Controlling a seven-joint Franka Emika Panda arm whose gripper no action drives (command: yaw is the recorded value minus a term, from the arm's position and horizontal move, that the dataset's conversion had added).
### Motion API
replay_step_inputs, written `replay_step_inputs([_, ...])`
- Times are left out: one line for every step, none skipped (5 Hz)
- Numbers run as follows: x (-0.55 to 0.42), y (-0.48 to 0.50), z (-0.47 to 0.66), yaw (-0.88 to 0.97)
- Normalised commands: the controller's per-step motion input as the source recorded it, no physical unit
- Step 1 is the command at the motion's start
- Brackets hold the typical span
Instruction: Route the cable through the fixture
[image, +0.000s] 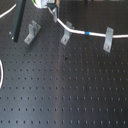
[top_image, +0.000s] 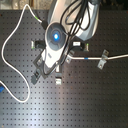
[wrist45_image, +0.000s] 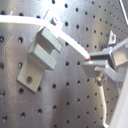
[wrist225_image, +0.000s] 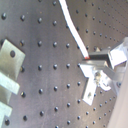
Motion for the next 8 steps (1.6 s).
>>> replay_step_inputs([0.142,0.078,-0.05,0.0])
replay_step_inputs([0.064,0.055,-0.41,0.0])
replay_step_inputs([0.227,0.057,-0.27,0.0])
replay_step_inputs([0.464,0.159,0.01,0.0])
replay_step_inputs([0.486,0.09,0.04,0.0])
replay_step_inputs([0.407,0.007,0.03,0.0])
replay_step_inputs([0.0,0.0,0.02,0.0])
replay_step_inputs([-0.402,-0.491,0.0,-0.01])
